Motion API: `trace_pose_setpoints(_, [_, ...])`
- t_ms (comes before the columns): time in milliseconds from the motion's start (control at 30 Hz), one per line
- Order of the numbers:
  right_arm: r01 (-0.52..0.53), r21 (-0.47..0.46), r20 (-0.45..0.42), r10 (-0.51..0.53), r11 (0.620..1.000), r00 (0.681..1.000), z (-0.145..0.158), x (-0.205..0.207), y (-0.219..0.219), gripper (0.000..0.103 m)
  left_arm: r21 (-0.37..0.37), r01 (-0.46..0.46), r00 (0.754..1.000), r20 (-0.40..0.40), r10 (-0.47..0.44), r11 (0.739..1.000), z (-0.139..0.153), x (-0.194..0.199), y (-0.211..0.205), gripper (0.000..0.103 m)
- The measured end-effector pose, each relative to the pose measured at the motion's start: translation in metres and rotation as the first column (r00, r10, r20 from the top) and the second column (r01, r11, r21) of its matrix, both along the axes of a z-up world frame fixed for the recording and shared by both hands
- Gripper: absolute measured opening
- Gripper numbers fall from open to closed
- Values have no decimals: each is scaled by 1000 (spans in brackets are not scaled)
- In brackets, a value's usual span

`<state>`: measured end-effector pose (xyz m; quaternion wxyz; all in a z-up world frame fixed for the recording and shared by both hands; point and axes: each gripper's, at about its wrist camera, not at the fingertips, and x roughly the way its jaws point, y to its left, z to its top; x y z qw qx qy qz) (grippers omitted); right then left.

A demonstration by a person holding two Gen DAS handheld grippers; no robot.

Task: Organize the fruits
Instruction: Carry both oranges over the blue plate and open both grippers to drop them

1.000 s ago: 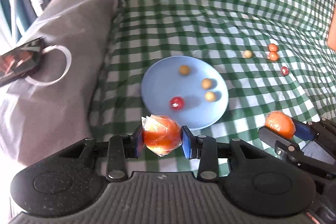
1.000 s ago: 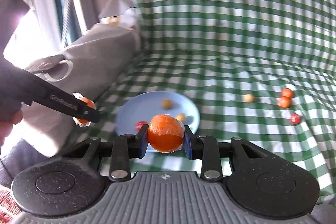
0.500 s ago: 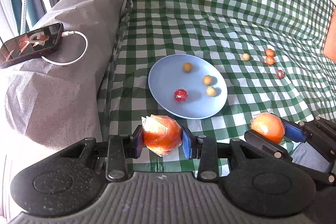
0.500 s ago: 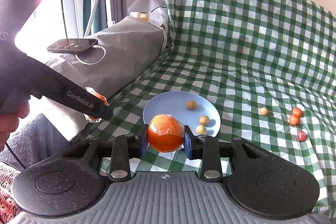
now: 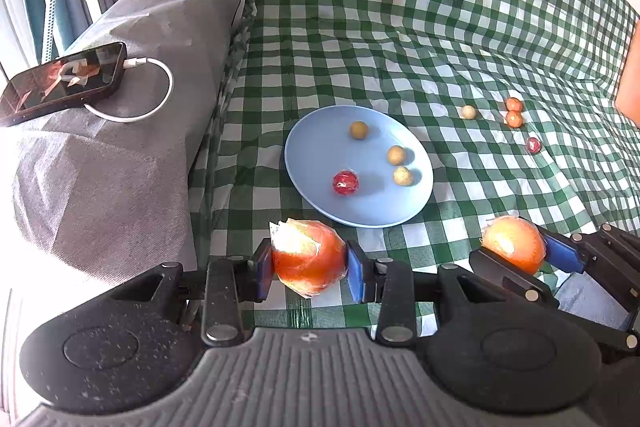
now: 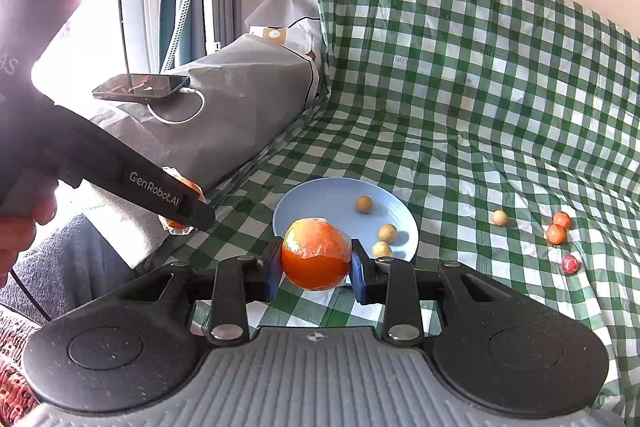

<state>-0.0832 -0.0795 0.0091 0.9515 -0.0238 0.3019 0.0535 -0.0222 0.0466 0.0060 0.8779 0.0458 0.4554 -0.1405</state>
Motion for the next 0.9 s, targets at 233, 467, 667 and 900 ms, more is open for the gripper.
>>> trace_pose_setpoints(233, [5,4,-2,-5,1000,1000,-1,0,-2,35,0,0,1000,-2,0,1000,0,1,0,41])
trace_pose_setpoints(467, [4,4,-6,-4,1000,1000,-1,0,-2,35,-1,-5,1000,-4,5,1000,-3,1,0,41])
trace_pose_setpoints(667, [2,2,-16,-2,1000,1000,-6,3,-1,35,-5,-14,1000,-9,14,1000,-5,2,0,41])
trace_pose_setpoints(900, [-5,-4,-26,5,1000,1000,-7,5,0,35,-7,-20,1000,-14,20,1000,-6,4,1,41])
